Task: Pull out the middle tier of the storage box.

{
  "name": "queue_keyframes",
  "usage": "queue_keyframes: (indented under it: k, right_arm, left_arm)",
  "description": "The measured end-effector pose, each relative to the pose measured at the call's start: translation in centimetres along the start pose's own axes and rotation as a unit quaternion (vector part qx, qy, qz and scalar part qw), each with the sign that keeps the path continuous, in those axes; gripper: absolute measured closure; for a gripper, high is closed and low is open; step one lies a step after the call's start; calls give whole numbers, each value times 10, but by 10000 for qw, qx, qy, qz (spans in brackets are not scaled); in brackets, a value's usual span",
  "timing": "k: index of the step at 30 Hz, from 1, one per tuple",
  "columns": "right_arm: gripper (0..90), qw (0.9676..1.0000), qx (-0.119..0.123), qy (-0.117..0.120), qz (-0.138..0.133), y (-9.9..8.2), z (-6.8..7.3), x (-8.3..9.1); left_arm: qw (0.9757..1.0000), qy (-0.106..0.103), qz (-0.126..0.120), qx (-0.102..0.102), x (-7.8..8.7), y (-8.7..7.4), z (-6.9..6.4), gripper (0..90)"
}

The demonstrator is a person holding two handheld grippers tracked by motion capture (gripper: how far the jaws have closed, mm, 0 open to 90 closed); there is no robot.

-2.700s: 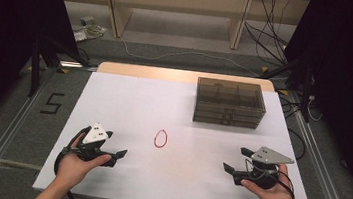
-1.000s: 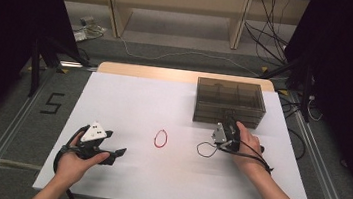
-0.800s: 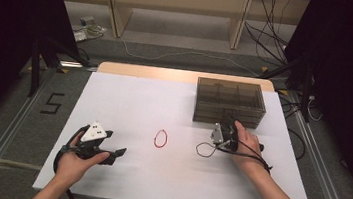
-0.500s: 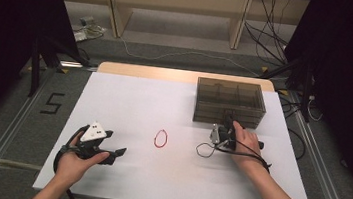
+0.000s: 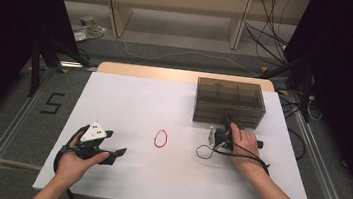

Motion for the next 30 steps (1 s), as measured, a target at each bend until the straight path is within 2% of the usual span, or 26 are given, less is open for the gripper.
queue_keyframes:
  k: [16, 30]
  right_arm:
    - [789, 9996, 228, -154, -13, 4, 2, 0]
    - [807, 9997, 175, -152, 57, 4, 1, 0]
  left_arm:
    - [10000, 27, -4, 5, 0, 0, 0, 179]
    - [10000, 55, 9, -25, 1, 0, 0, 172]
Point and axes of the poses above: each handheld gripper's, and its own axes: x roughly backward along the jaws, y roughly out of its top, z roughly to its left, the point moved 7 cm from there along -x, roughly forward along the jaws, and after that the axes turned 5 degrees about -y, right-handed, at the moved point
